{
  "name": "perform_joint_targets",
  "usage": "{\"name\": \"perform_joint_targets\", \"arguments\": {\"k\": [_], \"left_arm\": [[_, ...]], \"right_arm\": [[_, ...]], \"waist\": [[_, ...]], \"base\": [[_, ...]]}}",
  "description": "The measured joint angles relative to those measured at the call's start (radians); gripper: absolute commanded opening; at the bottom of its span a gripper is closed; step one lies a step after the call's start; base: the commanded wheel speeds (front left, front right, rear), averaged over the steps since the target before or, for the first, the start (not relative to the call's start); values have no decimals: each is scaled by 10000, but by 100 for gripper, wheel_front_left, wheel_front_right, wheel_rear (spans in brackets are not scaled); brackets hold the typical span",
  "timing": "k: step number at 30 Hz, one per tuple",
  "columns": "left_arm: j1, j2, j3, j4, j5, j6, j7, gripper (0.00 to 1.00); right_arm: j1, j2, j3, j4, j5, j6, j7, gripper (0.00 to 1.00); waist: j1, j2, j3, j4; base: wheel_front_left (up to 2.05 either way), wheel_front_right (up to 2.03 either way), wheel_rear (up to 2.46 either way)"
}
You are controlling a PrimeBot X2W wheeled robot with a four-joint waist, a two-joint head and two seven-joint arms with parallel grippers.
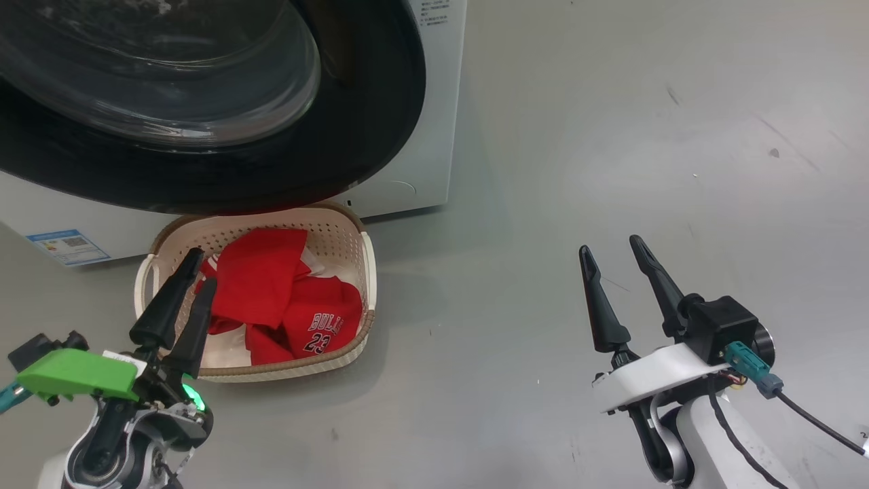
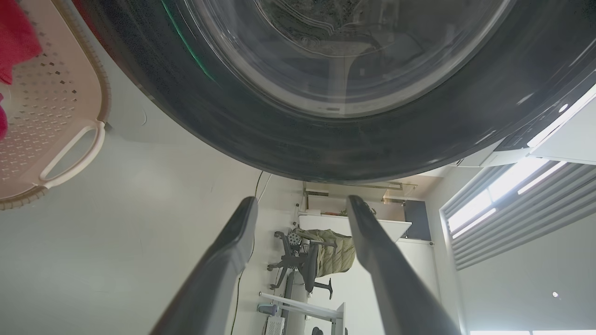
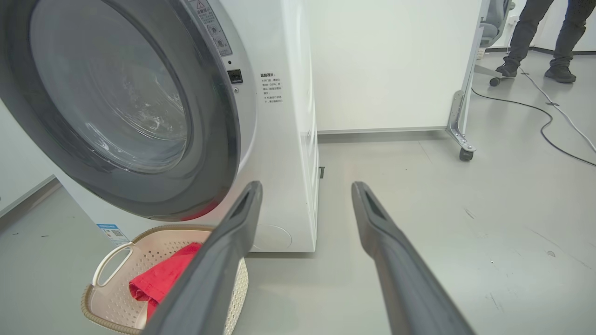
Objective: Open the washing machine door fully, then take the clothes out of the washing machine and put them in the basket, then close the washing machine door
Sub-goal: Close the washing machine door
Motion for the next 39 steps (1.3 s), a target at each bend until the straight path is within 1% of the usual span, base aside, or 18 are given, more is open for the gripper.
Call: {"name": "perform_joint_targets", "arguments": {"k": [5, 6, 7, 8, 9, 10, 12, 16, 20, 23, 26, 29, 30, 32, 39], "left_arm": [[558, 6, 150, -543, 163, 0, -608, 100], [648, 6, 186, -639, 332, 0, -767, 100], [648, 6, 186, -639, 332, 0, -767, 100], [844, 6, 221, -924, 786, 0, -1081, 100], [844, 6, 221, -924, 786, 0, -1081, 100], [921, 8, 236, -1074, 1081, 0, -1294, 100], [1034, 8, 291, -1367, 1762, 2, -1783, 100], [1267, 226, 104, -1916, 4278, 0, -2840, 100], [1410, 1030, -77, -2422, 6598, 0, -3927, 100], [1549, 1753, -347, -2667, 7869, -8, -4704, 100], [1826, 2138, -525, -2740, 9097, -10, -5327, 100], [2079, 2263, -830, -2784, 10318, 8, -5705, 100], [2140, 2222, -899, -2800, 10646, 56, -5777, 100], [2290, 2219, -1112, -2811, 11265, 238, -5940, 100], [3230, 2385, -1900, -2602, 12847, 926, -6115, 100]], "right_arm": [[204, -44, -215, 17, 0, -25, 0, 100], [248, -44, -253, 15, 0, -25, 0, 100], [248, -44, -253, 15, 0, -25, 0, 100], [338, -44, -322, 15, 0, -33, 0, 100], [338, -44, -322, 15, 0, -33, 0, 100], [372, -44, -353, 10, 0, -102, 0, 100], [464, -44, -405, -4, 0, -102, 0, 100], [624, -58, -474, -23, -2, -102, 0, 100], [729, -71, -481, -46, -67, -102, 0, 100], [731, -94, -491, -88, -107, -102, 0, 100], [736, -119, -531, -161, -167, -104, 0, 100], [772, -155, -579, -232, -211, -125, 0, 100], [815, -165, -593, -259, -240, -192, 0, 100], [930, -198, -610, -278, -268, -192, 0, 100], [1371, -211, -591, -276, -389, -201, 0, 100]], "waist": [[0, 0, -386, 417], [0, 0, -459, 494], [0, 0, -459, 494], [0, 0, -606, 645], [0, 0, -606, 645], [0, 0, -674, 718], [0, 0, -805, 861], [0, 0, -1041, 1114], [0, 0, -1226, 1308], [0, 0, -1350, 1382], [0, 0, -1458, 1405], [0, 0, -1555, 1399], [0, 0, -1586, 1393], [0, 0, -1647, 1380], [0, 0, -1919, 1307]], "base": [[0, 0, 0], [0, 0, 0], [0, 0, 0], [0, 0, 0], [0, 0, 0], [0, 0, 0], [0, 0, 0], [0, 0, 0], [0, 0, 0], [0, 0, 0], [0, 0, 0], [0, 0, 0], [0, 0, 0], [0, 0, 0], [0, 0, 0]]}}
